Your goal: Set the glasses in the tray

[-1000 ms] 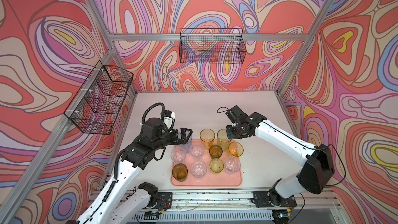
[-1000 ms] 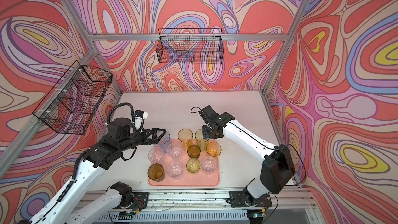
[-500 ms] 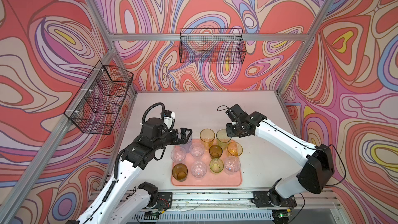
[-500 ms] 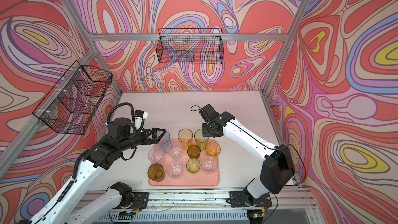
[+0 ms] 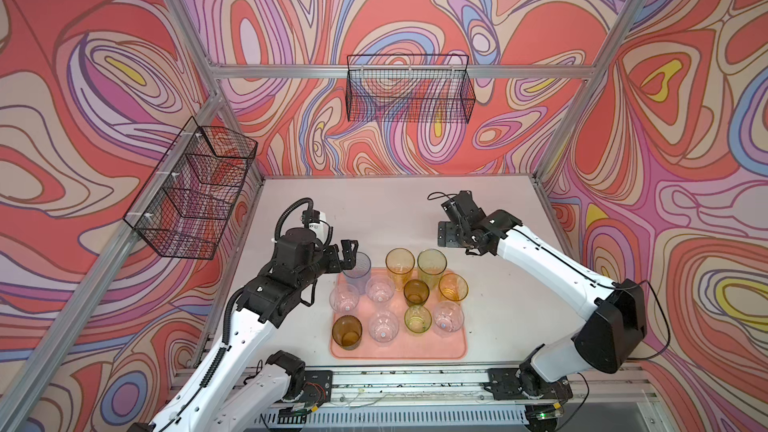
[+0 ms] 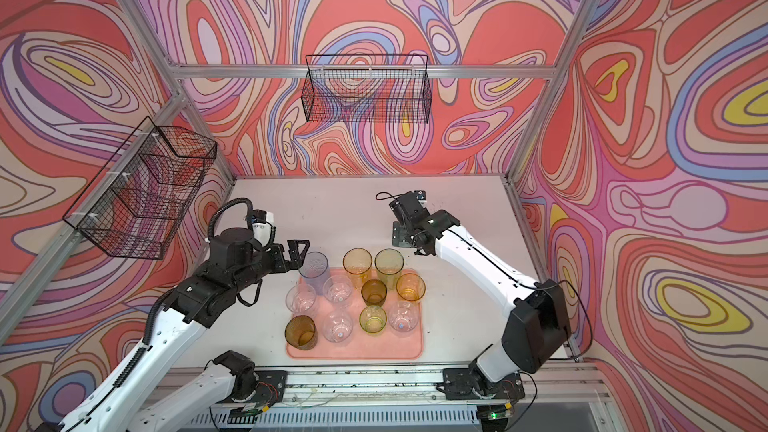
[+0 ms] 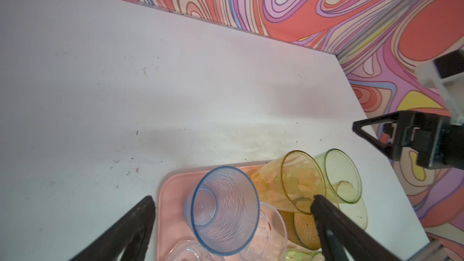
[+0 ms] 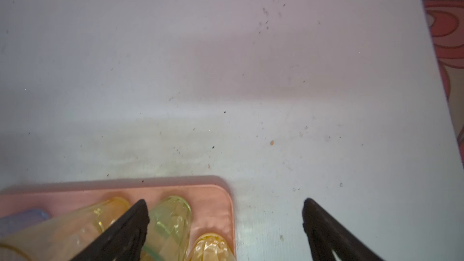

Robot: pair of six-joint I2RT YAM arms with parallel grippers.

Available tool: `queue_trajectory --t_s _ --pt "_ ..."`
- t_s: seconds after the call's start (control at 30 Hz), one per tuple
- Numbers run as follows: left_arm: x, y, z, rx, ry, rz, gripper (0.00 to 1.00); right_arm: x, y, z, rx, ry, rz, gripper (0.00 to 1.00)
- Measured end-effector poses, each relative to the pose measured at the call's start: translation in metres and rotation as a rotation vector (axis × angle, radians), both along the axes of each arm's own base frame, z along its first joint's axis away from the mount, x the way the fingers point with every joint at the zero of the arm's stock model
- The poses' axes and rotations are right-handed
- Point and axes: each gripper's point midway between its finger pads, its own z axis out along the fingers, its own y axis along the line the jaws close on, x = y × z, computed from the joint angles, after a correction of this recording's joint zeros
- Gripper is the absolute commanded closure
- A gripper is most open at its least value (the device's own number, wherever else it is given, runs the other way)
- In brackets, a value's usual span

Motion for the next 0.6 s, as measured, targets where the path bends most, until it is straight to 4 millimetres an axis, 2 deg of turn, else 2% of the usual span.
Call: queue_trajectory --t_s 0.2,0.33,0.5,0.6 --pt "0.009 0.041 -0.019 0.108 -0.07 0.206 0.0 0.021 -0.051 0.02 -0.02 -0.151 -0.136 0.02" --pt "0.011 0.064 -0.025 0.173 -0.132 0.315 0.0 0.028 -0.069 0.028 -0.057 -0.233 -0.177 0.02" --pt "0.014 0.088 -0.037 0.276 -0.193 0.425 0.0 0.025 -0.09 0.018 -0.1 -0.347 -0.196 0.02" --pt "0.014 0.101 -0.054 0.349 -0.218 0.476 0.0 0.016 -0.101 0.006 -0.139 -0.417 -0.176 0.02"
